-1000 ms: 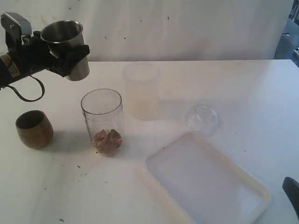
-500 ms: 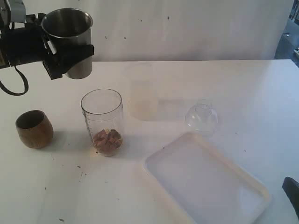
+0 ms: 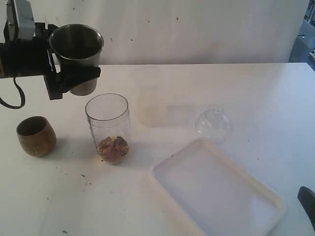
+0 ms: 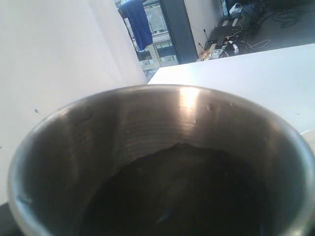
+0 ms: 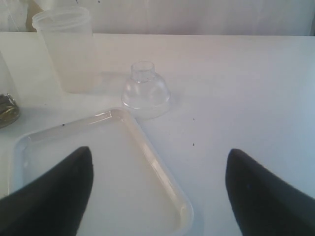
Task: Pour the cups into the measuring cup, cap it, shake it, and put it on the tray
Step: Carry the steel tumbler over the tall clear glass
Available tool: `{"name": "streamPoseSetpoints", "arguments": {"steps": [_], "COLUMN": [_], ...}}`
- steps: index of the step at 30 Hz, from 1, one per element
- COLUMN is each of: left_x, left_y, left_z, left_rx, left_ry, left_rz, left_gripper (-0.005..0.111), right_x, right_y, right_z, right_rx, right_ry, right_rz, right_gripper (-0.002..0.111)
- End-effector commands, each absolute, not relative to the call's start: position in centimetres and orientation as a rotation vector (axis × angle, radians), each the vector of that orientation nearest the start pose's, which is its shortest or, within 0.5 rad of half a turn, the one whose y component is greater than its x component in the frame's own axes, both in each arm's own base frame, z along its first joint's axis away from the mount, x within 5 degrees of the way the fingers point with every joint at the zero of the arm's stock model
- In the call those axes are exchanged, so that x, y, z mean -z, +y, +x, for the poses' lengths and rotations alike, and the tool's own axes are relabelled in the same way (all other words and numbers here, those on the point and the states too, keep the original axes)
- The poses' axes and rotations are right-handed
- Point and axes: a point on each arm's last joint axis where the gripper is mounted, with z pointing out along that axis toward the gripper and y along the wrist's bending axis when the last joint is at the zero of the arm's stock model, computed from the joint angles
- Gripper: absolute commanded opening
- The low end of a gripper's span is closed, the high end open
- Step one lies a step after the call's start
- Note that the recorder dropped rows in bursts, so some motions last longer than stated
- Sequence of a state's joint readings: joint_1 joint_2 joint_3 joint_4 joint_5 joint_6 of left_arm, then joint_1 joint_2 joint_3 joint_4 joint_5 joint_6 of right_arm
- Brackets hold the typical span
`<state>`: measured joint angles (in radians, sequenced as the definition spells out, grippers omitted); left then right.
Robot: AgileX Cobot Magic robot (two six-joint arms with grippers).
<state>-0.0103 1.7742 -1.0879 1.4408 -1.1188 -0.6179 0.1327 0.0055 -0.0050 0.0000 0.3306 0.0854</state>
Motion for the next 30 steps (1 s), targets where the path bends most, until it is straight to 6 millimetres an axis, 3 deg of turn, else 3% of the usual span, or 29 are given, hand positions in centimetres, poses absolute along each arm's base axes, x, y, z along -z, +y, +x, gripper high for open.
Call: {"name": "streamPoseSetpoints", "arguments": {"steps": [1,9,20,30], "left_x": [-26.64,-26.16,-25.68,-25.69], "left_y": [-8.48,-8.07,-8.15,-8.16], "left_z": [35.22,35.84,35.51,35.50], "left_rx": [0.490,0.396,0.249,0.207], "left_ry": [1.211,1.275,1.131,1.087], "left_rz": [1.201,1.201,1.394,1.425], "left_gripper": [0.000,0.000,0.000,0.000], "right_x": [-18.42,-18.42,-18.42,-18.42], "right_y": [0.69,0.69,0.69,0.69], "right_z": [5.35,5.35,5.35,5.35], "right_rx": [-0.151,-0.151,-0.151,-0.151], "right_ry": [1.807,1.807,1.807,1.807], "right_rz": [-0.039,-0.039,-0.039,-0.039], "right_gripper": [0.069,0.069,0.069,0.069]}}
